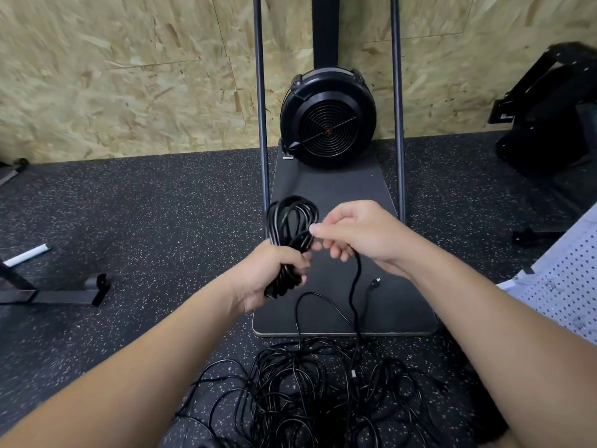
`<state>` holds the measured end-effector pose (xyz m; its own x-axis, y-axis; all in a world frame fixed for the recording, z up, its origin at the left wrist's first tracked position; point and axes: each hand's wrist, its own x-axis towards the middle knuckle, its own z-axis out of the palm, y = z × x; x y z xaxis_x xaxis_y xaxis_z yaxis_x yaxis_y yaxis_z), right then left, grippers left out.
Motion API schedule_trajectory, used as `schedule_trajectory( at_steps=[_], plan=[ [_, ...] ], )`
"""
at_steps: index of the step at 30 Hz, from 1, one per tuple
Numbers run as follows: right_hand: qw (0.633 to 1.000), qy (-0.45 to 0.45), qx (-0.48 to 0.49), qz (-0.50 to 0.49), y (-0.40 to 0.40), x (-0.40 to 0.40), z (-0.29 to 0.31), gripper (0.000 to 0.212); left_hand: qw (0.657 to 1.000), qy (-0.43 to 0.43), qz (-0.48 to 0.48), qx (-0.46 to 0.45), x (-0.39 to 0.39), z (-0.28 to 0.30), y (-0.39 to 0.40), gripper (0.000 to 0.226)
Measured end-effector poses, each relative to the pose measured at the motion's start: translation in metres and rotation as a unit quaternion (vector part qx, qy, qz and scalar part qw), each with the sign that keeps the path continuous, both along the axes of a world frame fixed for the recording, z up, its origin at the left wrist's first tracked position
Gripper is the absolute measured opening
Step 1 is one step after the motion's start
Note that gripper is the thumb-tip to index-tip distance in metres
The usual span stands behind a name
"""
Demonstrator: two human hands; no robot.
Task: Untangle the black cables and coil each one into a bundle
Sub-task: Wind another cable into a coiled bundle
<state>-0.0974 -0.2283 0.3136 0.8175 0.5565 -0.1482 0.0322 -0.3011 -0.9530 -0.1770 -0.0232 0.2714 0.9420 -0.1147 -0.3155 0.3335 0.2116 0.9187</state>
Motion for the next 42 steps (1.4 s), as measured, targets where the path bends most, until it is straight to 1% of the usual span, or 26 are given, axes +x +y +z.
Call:
schedule_trajectory(
  at_steps=[2, 4, 7, 9, 11, 12, 14, 15, 16, 19, 21, 23, 25, 27, 28, 29, 30, 31, 32, 34, 36, 37, 38, 39, 41, 42],
  plan=[
    [0.999, 0.047, -0.021, 0.018, -0.006, 0.005, -0.005, 0.04, 0.998, 0.009, 0.033, -0.048, 0.004, 0.001, 0.007, 0.051],
    [0.995, 0.069, -0.036, 0.057, -0.01, 0.005, -0.008, 0.036, 0.997, 0.014, 0.059, -0.055, 0.005, 0.003, 0.012, 0.056],
    [0.997, 0.012, -0.059, 0.054, -0.013, 0.004, 0.001, 0.022, 0.995, 0.011, 0.071, -0.066, 0.005, 0.003, 0.015, 0.055],
    [0.999, 0.013, -0.02, 0.031, -0.01, 0.003, 0.008, 0.013, 0.994, 0.008, 0.079, -0.07, 0.007, 0.001, 0.018, 0.045],
    [1.0, 0.001, 0.024, -0.003, -0.005, 0.002, 0.013, 0.017, 0.995, 0.004, 0.089, -0.039, 0.007, -0.004, 0.019, 0.035],
    [0.999, -0.012, 0.047, -0.024, -0.001, 0.0, 0.016, 0.018, 0.996, -0.001, 0.087, -0.006, 0.005, -0.006, 0.018, 0.032],
    [0.992, -0.043, 0.096, -0.064, 0.008, -0.005, 0.019, 0.017, 0.997, -0.012, 0.049, 0.05, -0.001, -0.005, 0.01, 0.026],
    [0.988, -0.056, 0.118, -0.083, 0.012, -0.007, 0.019, 0.016, 0.998, -0.012, 0.025, 0.057, -0.005, -0.002, 0.003, 0.023],
    [0.983, -0.068, 0.135, -0.102, 0.016, -0.008, 0.018, 0.015, 0.999, -0.013, 0.009, 0.052, -0.009, 0.0, -0.005, 0.021],
    [0.971, -0.1, 0.161, -0.147, 0.024, -0.009, 0.008, 0.011, 1.0, -0.01, 0.002, -0.004, -0.012, -0.002, -0.021, 0.024],
    [0.965, -0.134, 0.155, -0.162, 0.024, -0.008, 0.004, 0.01, 1.0, -0.005, -0.004, -0.024, -0.011, -0.004, -0.024, 0.021],
    [0.959, -0.193, 0.128, -0.162, 0.022, -0.005, 0.001, 0.01, 1.0, 0.001, -0.004, -0.003, -0.01, -0.004, -0.027, 0.014],
    [0.945, -0.271, 0.089, -0.161, 0.019, -0.005, 0.0, 0.011, 1.0, -0.006, 0.02, 0.017, -0.009, -0.003, -0.028, 0.001],
    [0.919, -0.355, 0.05, -0.162, 0.018, -0.005, -0.001, 0.015, 0.999, -0.022, 0.045, 0.015, -0.007, -0.002, -0.027, 0.01],
    [0.913, -0.372, 0.036, -0.163, 0.018, -0.005, -0.003, 0.019, 0.998, -0.028, 0.053, 0.005, -0.005, -0.002, -0.026, 0.011],
    [0.922, -0.352, 0.035, -0.16, 0.018, -0.003, -0.005, 0.022, 0.998, -0.031, 0.061, -0.009, -0.004, 0.0, -0.024, 0.009],
    [0.944, -0.29, 0.046, -0.15, 0.018, -0.003, -0.007, 0.023, 0.997, -0.033, 0.069, -0.028, -0.003, 0.001, -0.022, 0.008],
    [0.968, -0.207, 0.058, -0.126, 0.019, -0.001, -0.014, 0.024, 0.995, -0.028, 0.078, -0.054, -0.002, 0.003, -0.02, 0.01],
    [0.985, -0.135, 0.058, -0.09, 0.021, 0.001, -0.021, 0.026, 0.993, -0.021, 0.085, -0.083, 0.0, 0.004, -0.017, 0.014],
    [0.998, -0.067, -0.008, 0.012, 0.019, 0.006, -0.041, 0.028, 0.985, -0.005, 0.092, -0.144, 0.003, 0.008, -0.011, 0.021],
    [0.987, -0.002, -0.067, 0.149, 0.016, 0.004, -0.058, 0.039, 0.977, -0.003, 0.101, -0.189, 0.005, 0.009, -0.003, 0.02],
    [0.976, 0.018, -0.097, 0.194, 0.016, 0.001, -0.065, 0.046, 0.974, -0.007, 0.105, -0.201, 0.006, 0.009, 0.003, 0.016],
    [0.968, 0.022, -0.129, 0.214, 0.015, -0.002, -0.07, 0.048, 0.972, -0.01, 0.109, -0.208, 0.008, 0.008, 0.007, 0.011],
    [0.965, 0.015, -0.151, 0.214, 0.016, -0.003, -0.073, 0.044, 0.971, -0.014, 0.113, -0.211, 0.008, 0.008, 0.011, 0.007],
    [0.972, -0.001, -0.165, 0.169, 0.019, -0.002, -0.074, 0.028, 0.969, -0.021, 0.134, -0.209, 0.011, 0.007, 0.018, 0.002],
    [0.978, -0.004, -0.159, 0.138, 0.02, -0.002, -0.072, 0.021, 0.966, -0.022, 0.157, -0.203, 0.013, 0.005, 0.021, 0.004]
  ],
)
